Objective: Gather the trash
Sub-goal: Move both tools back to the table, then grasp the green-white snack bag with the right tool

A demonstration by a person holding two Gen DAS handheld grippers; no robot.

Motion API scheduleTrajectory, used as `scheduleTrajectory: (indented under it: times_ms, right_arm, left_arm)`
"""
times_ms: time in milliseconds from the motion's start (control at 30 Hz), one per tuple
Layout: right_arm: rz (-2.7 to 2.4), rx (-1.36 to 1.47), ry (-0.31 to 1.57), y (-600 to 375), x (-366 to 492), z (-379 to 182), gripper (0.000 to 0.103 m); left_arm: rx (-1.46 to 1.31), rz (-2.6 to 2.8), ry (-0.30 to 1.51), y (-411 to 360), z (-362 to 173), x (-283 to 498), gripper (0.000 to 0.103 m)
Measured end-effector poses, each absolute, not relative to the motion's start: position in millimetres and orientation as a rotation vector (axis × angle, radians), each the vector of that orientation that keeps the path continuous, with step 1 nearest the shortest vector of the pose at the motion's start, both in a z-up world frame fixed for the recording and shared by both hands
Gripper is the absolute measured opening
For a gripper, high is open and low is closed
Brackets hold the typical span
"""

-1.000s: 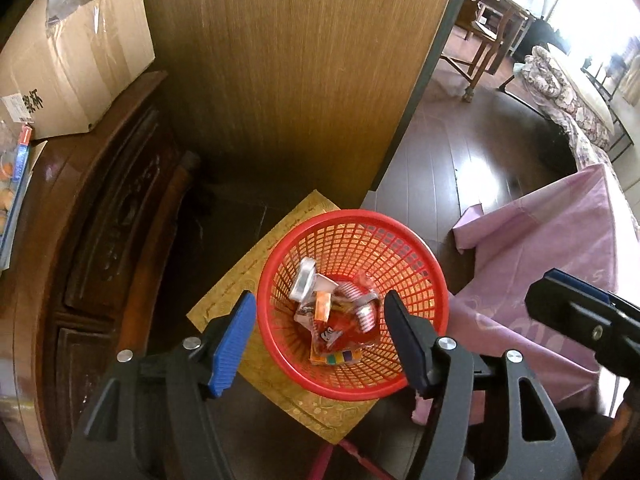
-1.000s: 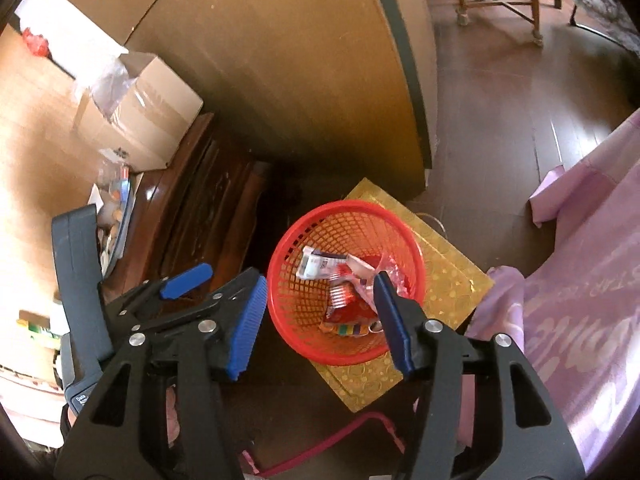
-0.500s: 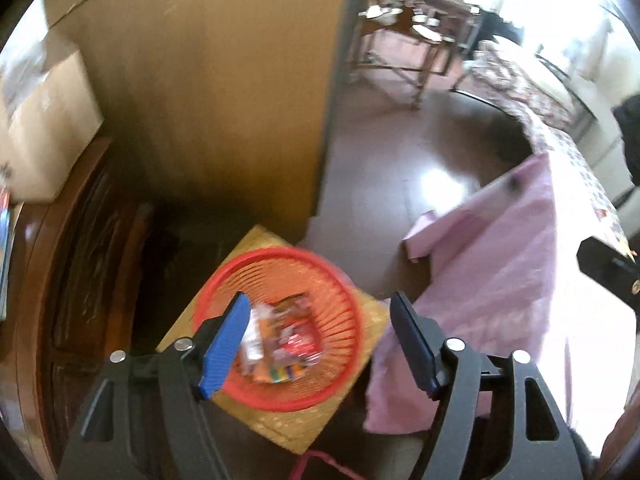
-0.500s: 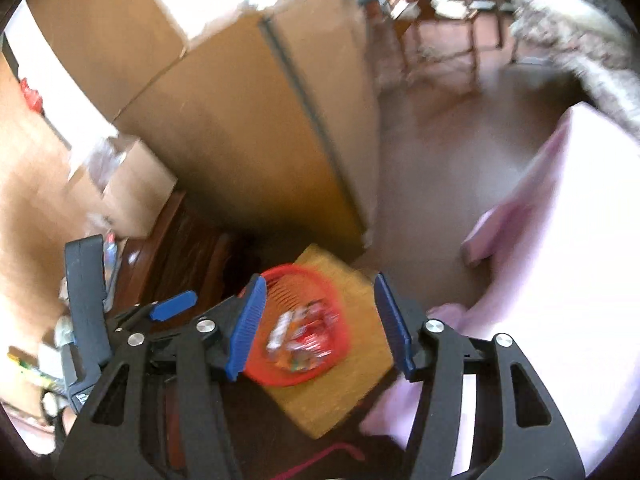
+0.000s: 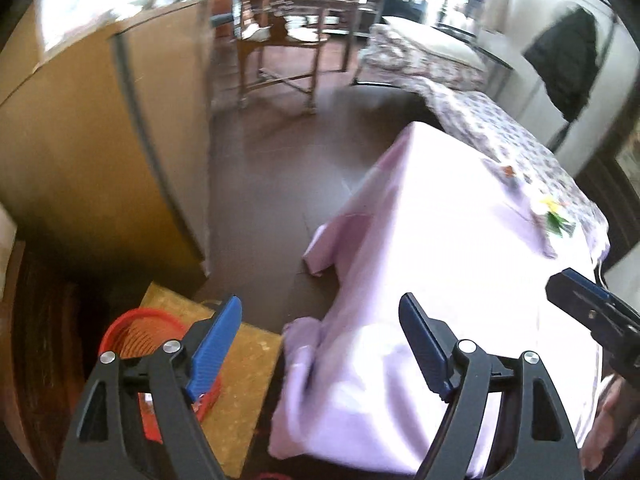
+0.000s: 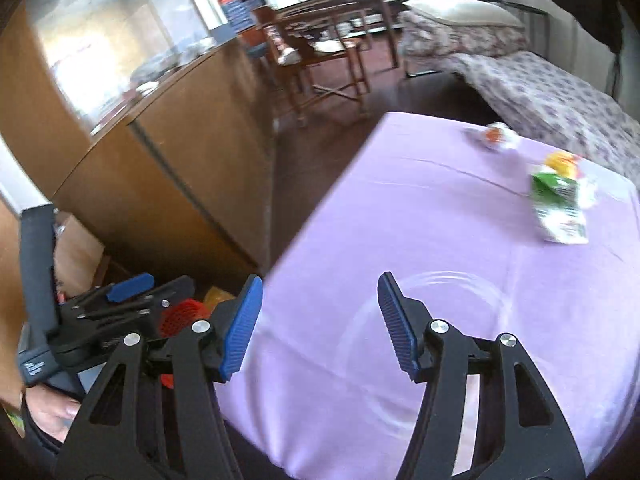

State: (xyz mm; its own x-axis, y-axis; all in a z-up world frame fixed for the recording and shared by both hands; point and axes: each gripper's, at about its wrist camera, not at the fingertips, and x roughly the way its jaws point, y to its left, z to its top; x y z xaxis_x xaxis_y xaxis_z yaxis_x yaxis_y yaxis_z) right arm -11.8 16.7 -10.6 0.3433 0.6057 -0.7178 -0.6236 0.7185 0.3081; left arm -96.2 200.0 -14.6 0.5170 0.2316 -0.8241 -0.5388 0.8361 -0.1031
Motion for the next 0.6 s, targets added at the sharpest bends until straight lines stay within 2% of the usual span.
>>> scheduleTrajectory:
  times_ms: [100, 167, 367, 600]
  right_arm:
    - [0.761, 0.008, 0.921, -7.5, 6.0, -13.7, 0.06]
    - [0.732, 0.027, 0.915, -26.0, 19.2, -16.9, 0.066]
    - [0.667, 0.079, 0.91, -66.4, 57.2, -26.9, 0.074]
    - [0.605, 0.154, 0.944, -105.3, 96.3, -44.4, 0.075]
  left_arm:
    - [-0.352, 0.438, 0.922, 179.1, -13.9, -69.7, 0.081]
    - [-0.356, 0.406, 0.924, 164.8, -12.8, -49.8, 0.081]
    - [-0.304, 0.337, 0.92, 121.7, -11.5, 4.0, 0.087]
    - [-0.269, 0.271, 0.979, 74.8, -31.5, 68.9, 0.087]
